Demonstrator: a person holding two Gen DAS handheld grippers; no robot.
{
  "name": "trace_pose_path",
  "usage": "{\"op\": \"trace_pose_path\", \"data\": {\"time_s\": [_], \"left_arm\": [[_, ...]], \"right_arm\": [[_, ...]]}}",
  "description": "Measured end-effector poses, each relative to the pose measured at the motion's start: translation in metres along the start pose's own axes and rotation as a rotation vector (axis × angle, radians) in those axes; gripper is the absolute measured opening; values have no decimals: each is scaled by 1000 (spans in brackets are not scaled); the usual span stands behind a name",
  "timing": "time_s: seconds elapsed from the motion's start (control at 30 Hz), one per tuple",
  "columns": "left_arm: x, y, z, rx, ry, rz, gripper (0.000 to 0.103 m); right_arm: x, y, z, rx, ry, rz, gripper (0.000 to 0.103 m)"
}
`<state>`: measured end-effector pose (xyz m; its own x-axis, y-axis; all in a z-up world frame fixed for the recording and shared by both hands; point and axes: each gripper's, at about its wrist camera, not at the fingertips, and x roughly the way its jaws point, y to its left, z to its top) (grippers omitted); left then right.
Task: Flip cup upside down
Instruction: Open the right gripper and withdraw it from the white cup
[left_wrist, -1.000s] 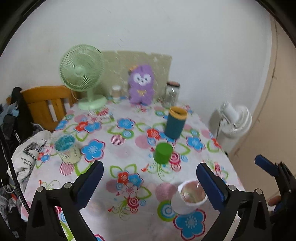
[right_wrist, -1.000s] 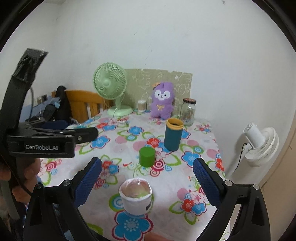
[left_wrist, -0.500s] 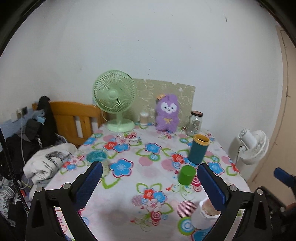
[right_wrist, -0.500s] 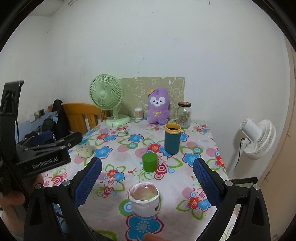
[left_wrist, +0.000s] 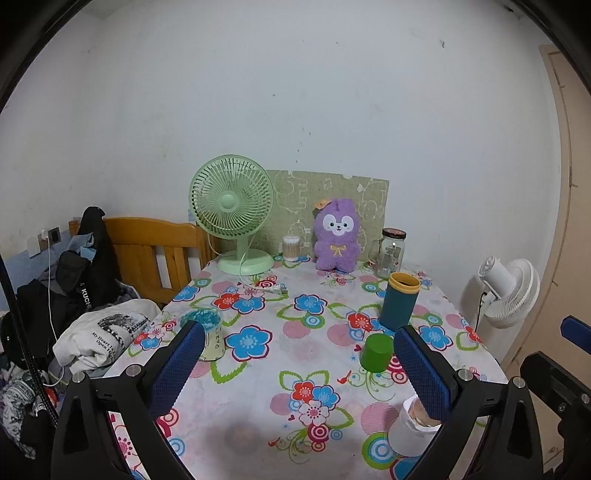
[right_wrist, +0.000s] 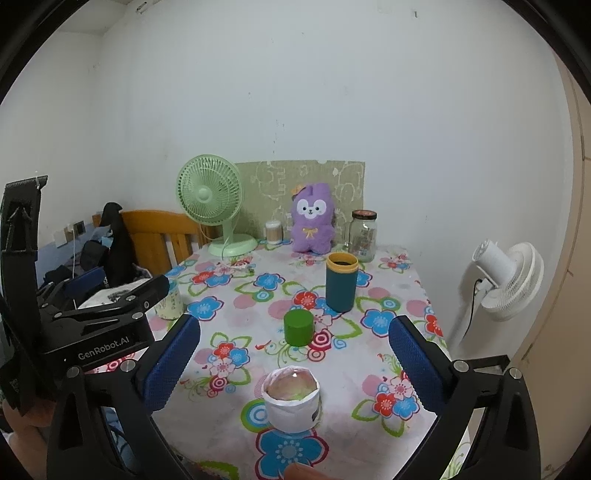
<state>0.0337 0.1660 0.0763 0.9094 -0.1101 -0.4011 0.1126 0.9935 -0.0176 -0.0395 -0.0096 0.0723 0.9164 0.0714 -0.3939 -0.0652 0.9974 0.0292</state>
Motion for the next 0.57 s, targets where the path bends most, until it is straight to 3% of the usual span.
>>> {"op": "trace_pose_path", "data": {"time_s": [0.57], "left_arm": [[9,-2,-7,7,26,5,103]], "right_arm": [[9,-7,-6,20,35,-19,103]]}}
